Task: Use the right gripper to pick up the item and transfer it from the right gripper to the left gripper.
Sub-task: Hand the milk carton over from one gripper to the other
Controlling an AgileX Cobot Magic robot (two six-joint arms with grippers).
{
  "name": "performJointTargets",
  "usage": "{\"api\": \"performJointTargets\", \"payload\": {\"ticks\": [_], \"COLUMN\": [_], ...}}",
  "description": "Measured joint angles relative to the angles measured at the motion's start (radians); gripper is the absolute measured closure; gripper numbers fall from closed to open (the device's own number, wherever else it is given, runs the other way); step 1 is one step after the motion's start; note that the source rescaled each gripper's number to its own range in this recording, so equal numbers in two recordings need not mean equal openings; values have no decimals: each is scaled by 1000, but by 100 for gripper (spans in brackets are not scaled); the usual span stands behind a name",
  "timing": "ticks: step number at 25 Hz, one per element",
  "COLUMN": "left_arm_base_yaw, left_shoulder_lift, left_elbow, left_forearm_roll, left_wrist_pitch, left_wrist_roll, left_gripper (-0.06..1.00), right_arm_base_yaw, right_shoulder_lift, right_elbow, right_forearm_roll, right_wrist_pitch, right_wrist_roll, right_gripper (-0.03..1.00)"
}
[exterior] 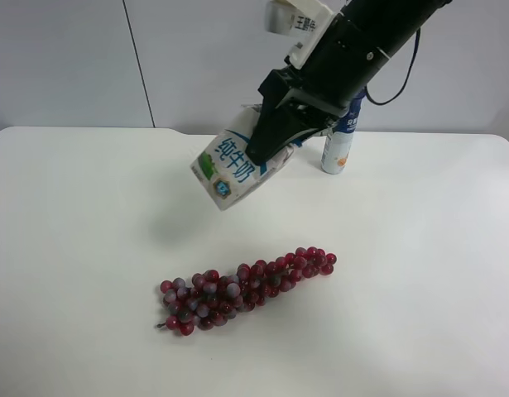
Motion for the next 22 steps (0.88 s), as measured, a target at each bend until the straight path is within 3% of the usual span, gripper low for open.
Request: {"api": "performJointTargets", "payload": {"ticks": [9,14,22], "left_arm_base_yaw": [-23,-134,-284], "left_shoulder_lift": [151,248,386], "left_elbow": [-53,-67,-70], "left_forearm_roll": [-236,-400,-548], "left_wrist_pitch": [61,64,78], "left_wrist_roll": [163,254,279], "left_gripper": [-6,-6,-6], "right_arm_base_yaw": [97,110,110], "right_shoulder_lift": [0,0,0], "right_elbow": [0,0,0], "right_forearm_roll": [17,63,222], "right_wrist_pitch": [-4,-18,41], "right_wrist_roll": [-161,-233,-357], "right_gripper": [97,97,97]}}
